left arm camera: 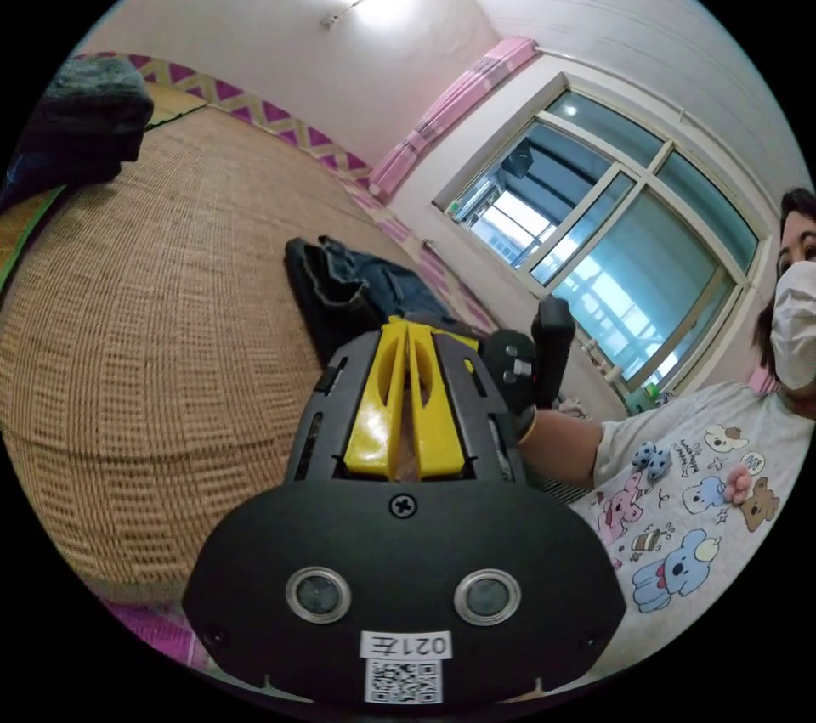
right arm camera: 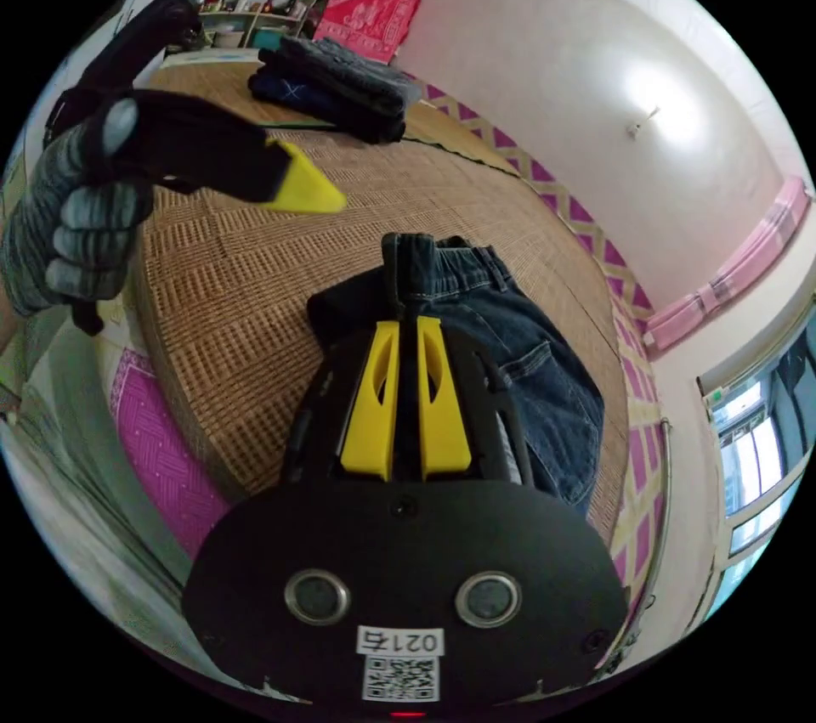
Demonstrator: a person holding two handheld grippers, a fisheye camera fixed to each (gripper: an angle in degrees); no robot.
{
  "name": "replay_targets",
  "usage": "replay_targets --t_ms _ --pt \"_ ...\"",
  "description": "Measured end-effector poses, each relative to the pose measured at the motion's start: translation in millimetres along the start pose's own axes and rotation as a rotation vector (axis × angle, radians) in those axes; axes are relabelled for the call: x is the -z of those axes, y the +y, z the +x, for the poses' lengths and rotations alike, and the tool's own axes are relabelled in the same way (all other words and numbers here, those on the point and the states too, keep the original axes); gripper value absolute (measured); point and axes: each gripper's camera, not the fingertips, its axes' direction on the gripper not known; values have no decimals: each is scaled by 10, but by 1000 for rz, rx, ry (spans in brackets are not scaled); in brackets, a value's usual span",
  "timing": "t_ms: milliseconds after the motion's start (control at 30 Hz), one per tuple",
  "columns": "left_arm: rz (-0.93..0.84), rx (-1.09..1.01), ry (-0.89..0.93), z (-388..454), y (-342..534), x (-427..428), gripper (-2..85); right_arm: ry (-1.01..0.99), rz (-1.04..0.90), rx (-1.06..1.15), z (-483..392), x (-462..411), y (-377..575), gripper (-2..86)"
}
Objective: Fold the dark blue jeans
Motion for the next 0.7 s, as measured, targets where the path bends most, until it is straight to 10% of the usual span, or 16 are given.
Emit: replay_targets --t_ms 200,333,433,700 --pt "-184 -126 -102 -22 -558 -574 17 -372 83 -219 805 190 363 56" --pt "-321 3 -168 -315 -595 -646 -7 -257 73 -526 1647 324 1139 43" --pt "-290 109 -112 -488 -575 -569 -8 -245 -200 -572 1844 -135 1648 10" --pt "-78 50 -170 -507 -937 -228 28 -366 17 -737 2743 -195 2106 78"
